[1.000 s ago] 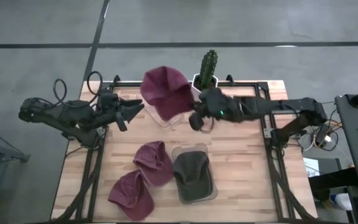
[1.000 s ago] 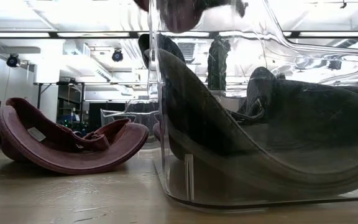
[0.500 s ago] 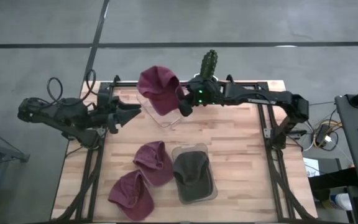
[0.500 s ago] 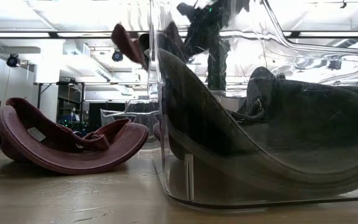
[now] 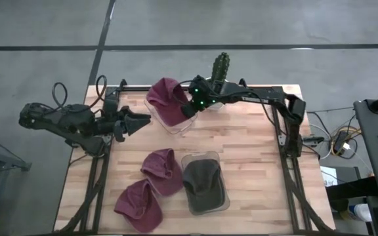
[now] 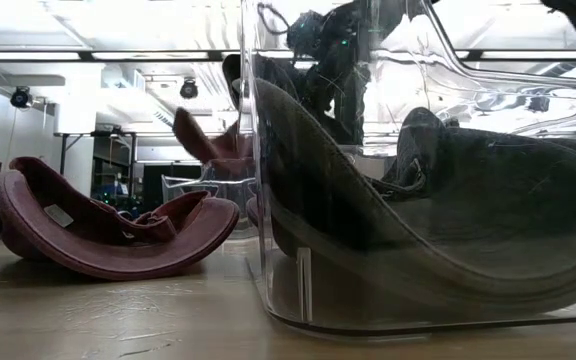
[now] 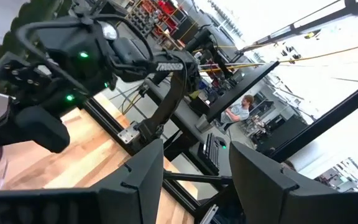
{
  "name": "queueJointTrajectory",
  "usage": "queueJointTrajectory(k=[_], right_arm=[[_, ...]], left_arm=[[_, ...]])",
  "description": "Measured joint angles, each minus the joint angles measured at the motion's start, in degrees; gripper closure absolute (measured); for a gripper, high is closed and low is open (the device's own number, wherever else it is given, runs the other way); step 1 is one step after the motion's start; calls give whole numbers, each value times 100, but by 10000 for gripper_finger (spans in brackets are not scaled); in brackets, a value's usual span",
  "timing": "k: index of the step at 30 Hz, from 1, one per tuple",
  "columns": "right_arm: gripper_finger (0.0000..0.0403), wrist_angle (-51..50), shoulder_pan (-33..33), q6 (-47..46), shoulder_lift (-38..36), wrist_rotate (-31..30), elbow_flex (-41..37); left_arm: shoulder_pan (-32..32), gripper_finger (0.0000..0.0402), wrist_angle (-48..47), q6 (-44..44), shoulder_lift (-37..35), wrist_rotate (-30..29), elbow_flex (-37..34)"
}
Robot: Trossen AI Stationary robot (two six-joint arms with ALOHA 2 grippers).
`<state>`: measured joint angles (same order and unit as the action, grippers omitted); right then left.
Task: Pick & Place hat
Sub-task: Put the right red cap into the top transparent bin
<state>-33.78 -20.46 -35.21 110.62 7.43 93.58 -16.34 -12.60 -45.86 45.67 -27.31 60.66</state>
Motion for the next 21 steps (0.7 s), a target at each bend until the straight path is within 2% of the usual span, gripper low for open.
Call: queueJointTrajectory(k=[3, 9, 12, 15, 21], right_arm=[[390, -541, -62, 0, 247, 204, 383], [389, -1130, -74, 252, 814, 225, 1099], [376, -1486, -69, 330, 1054, 297, 1476], [338, -1721, -73, 508, 1258, 521, 1856], [239, -1876, -38, 558, 1297, 499, 2303]], left_arm=[[0, 226, 6, -37, -4, 2, 0], [0, 226, 1, -82, 28, 4, 0], [0, 226, 2, -84, 26, 3, 0], [0, 226, -5, -88, 28, 4, 0], [0, 226, -2, -91, 28, 4, 0]])
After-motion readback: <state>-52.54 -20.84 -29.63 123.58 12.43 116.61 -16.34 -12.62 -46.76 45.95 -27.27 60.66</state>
